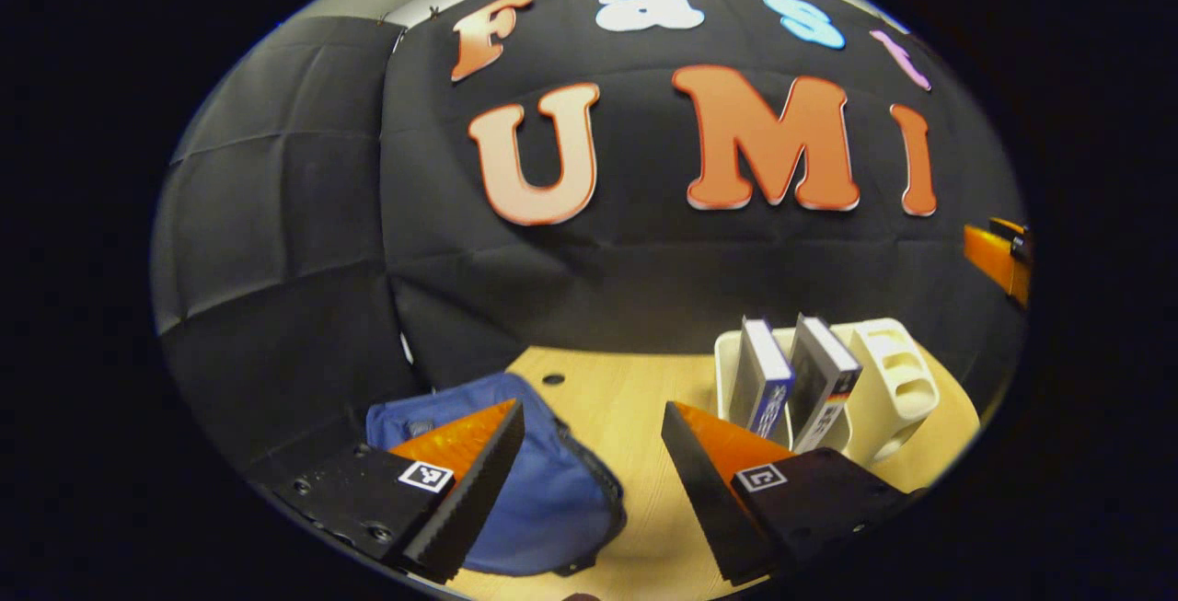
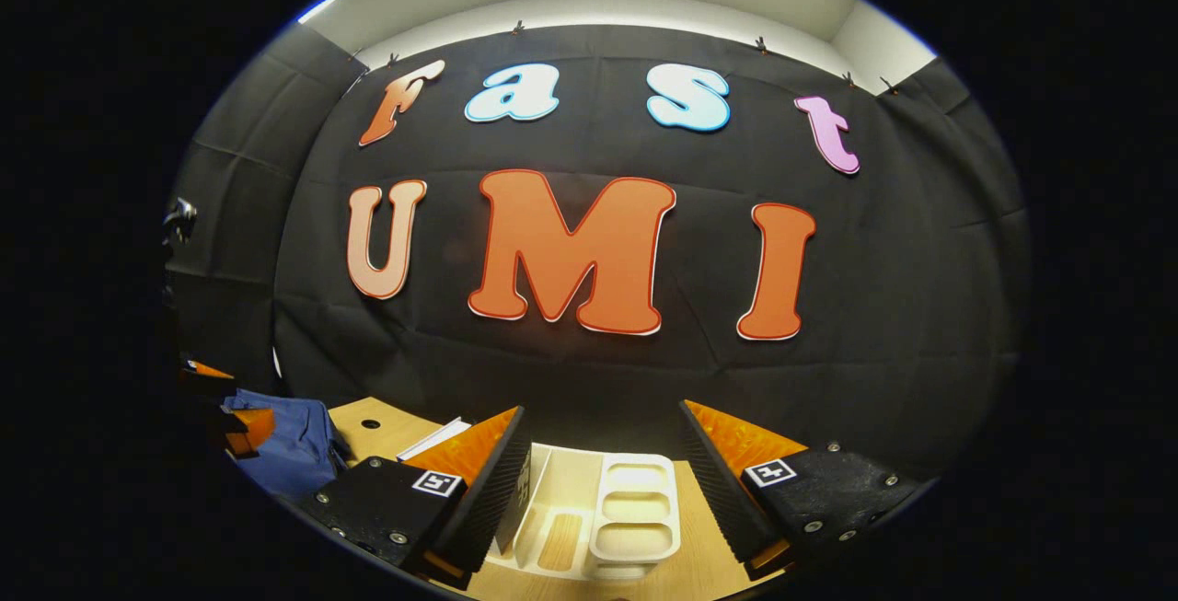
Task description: Open the schoolbag, grab two books from the bookshelf and put them into the schoolbag.
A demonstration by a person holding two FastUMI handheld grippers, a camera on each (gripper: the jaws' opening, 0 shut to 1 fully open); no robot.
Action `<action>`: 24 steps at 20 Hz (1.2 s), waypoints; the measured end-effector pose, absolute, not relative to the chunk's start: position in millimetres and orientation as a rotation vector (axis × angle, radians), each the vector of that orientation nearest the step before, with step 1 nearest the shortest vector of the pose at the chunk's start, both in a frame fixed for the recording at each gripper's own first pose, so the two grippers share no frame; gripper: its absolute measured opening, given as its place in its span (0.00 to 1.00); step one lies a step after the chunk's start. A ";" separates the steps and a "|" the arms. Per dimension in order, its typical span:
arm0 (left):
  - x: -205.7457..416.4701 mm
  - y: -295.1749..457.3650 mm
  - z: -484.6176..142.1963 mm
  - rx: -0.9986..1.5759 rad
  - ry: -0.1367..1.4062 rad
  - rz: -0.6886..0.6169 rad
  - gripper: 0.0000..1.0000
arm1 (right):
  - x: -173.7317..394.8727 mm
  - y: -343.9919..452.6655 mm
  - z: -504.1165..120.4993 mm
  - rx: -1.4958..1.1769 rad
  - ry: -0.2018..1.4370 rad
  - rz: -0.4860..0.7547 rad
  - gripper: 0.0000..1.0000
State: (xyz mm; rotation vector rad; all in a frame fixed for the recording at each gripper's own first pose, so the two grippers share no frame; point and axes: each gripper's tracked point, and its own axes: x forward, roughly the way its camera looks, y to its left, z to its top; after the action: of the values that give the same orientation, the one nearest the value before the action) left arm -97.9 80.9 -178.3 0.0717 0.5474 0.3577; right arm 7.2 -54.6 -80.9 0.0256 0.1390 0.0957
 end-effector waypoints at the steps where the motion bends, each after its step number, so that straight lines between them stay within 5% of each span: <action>1: -105.1 81.8 -192.1 0.082 0.581 0.360 0.98 | 8.1 -58.8 -85.3 0.031 0.148 0.094 0.95; 17: -175.5 79.4 -338.6 0.653 0.972 0.181 0.97 | 6.9 -125.8 -124.5 0.019 0.212 -0.023 0.95; 24: -193.2 107.4 -364.8 0.832 1.042 0.215 0.95 | 8.3 -120.2 -132.0 0.001 0.234 -0.025 0.95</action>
State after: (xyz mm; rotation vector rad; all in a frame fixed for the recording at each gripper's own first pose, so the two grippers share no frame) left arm -193.2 107.4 -364.8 0.8317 1.0416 0.2154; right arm 8.3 -120.2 -132.0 0.0008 0.2338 -0.0250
